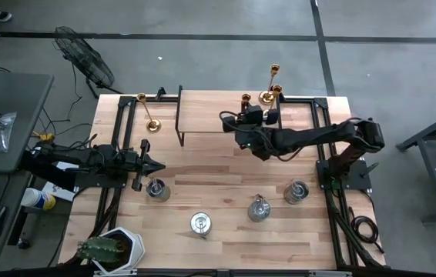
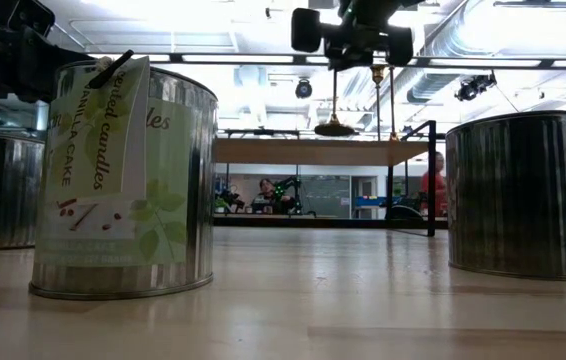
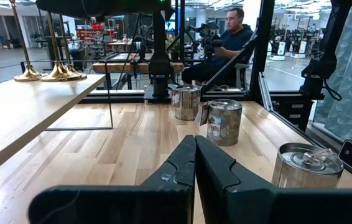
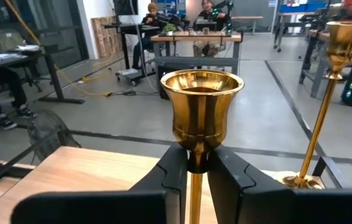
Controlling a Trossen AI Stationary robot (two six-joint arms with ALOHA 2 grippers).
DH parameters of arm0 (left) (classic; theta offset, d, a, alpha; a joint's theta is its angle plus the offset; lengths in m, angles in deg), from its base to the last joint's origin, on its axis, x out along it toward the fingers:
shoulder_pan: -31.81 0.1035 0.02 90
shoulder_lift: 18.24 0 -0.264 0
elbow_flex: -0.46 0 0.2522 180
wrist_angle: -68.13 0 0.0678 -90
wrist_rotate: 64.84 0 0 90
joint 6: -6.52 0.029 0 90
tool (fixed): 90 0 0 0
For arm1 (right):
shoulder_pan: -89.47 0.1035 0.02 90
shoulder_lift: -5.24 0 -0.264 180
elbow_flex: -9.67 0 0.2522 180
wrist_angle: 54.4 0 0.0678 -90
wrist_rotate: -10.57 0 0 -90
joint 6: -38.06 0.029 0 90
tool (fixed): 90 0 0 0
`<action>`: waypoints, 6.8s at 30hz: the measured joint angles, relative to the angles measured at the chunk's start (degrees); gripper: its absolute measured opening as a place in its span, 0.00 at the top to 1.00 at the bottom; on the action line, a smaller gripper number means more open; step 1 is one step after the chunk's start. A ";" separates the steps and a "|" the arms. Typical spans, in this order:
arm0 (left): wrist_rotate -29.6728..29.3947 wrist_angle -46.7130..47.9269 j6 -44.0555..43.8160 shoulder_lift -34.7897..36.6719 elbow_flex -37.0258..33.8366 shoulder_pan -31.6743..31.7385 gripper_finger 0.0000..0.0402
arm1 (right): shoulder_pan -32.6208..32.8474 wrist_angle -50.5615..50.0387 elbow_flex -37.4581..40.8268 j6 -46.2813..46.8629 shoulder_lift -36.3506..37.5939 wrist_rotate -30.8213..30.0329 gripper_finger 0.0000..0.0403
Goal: Pick & Place candle stick holders
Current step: Put the gold candle holder on the shelf, then move the top brown scented candle to the center of the table
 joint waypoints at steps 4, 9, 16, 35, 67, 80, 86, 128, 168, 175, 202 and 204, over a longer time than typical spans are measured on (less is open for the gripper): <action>-0.01 -0.02 0.00 0.01 0.00 -0.01 1.00 | 0.02 -0.64 1.48 1.48 1.84 0.87 0.91; -0.03 -0.02 0.00 0.01 0.00 0.01 1.00 | 0.30 -0.80 5.64 2.73 4.51 4.57 0.91; -0.19 0.00 0.00 0.02 0.00 -0.01 1.00 | 0.36 -1.12 6.84 1.31 6.94 4.51 0.91; -0.14 -0.02 0.00 0.01 0.00 -0.01 1.00 | -4.12 -3.06 6.84 0.19 7.09 7.00 0.91; -0.01 -0.01 0.00 0.01 0.00 0.01 1.00 | -7.48 -4.46 6.84 2.89 7.09 9.92 0.91; -0.08 0.00 0.00 0.00 0.00 -0.01 1.00 | -7.48 -4.46 6.84 2.97 7.09 11.46 0.89; -0.21 0.00 0.00 0.00 0.00 -0.01 1.00 | -7.74 -4.42 6.84 2.95 7.09 12.98 0.88; -0.01 0.00 0.00 0.01 0.00 0.00 1.00 | -1.65 -8.53 6.86 1.01 9.25 20.21 0.32; -0.17 -0.02 0.00 0.01 0.00 0.01 1.00 | 16.64 -81.92 6.88 37.10 32.04 65.81 0.32; -0.12 0.00 0.00 0.00 0.00 0.01 1.00 | 20.46 -80.48 14.34 41.94 35.35 75.37 0.32; -0.01 0.00 0.00 0.00 0.00 -0.01 1.00 | 36.42 -70.64 24.74 46.10 40.90 81.98 0.32; -0.01 -0.01 0.00 0.01 0.00 0.00 1.00 | 37.55 -68.56 26.59 46.69 40.88 83.67 0.32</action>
